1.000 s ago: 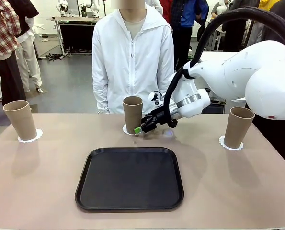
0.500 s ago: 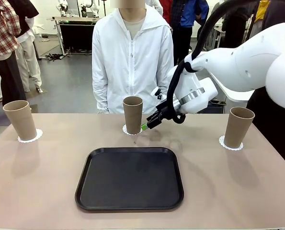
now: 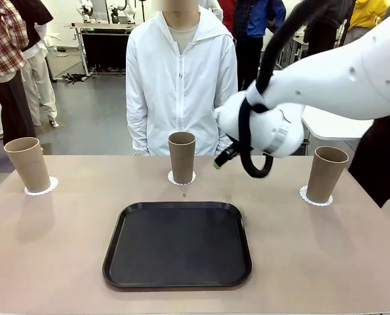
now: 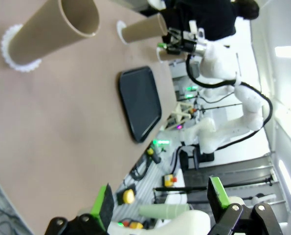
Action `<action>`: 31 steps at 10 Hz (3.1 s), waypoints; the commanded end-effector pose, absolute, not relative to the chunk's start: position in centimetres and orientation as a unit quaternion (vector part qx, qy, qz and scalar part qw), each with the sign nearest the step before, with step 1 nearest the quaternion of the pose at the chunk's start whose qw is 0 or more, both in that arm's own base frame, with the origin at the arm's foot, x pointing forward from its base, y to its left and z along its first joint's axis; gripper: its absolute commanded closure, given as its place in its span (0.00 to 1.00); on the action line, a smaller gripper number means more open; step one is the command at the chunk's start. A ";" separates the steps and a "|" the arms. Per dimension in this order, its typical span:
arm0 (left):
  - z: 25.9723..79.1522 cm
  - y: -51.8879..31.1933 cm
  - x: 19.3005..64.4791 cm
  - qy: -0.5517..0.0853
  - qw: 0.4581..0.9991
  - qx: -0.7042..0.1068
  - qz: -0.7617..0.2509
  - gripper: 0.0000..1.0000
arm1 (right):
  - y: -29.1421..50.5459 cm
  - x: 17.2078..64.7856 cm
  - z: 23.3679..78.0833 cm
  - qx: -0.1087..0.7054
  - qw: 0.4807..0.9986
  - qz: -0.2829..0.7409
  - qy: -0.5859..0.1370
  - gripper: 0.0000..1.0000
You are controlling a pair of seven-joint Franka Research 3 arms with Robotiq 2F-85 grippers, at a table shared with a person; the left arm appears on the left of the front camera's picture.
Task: Place coasters on the table and set cups on them.
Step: Take one Reusable plastic cup from the Flat Tray and place it on a coaster set by the human.
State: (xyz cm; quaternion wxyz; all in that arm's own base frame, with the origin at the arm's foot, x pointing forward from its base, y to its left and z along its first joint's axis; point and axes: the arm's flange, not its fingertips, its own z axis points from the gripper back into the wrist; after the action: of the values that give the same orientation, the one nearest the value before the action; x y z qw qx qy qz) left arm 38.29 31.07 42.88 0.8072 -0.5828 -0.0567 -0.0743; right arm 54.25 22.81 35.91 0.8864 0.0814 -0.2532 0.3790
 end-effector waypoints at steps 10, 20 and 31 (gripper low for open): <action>43.2 31.0 38.3 -0.057 0.809 -0.581 -0.068 0.00 | 29.2 48.9 50.2 -0.058 0.912 0.388 -0.123 0.00; 43.2 31.0 38.3 -0.057 0.809 -0.581 -0.068 0.00 | 29.2 48.9 50.2 -0.058 0.912 0.388 -0.123 0.00; 43.2 31.0 38.3 -0.057 0.809 -0.581 -0.068 0.00 | -1.5 41.0 53.6 0.343 0.918 0.111 -0.167 0.00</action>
State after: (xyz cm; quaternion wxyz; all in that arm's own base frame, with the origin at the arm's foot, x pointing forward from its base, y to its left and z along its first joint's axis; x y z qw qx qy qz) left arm 38.27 31.11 42.85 0.8072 -0.5829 -0.0567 -0.0738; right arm 40.77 -0.12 54.30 0.9378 0.2860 -0.1643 0.1083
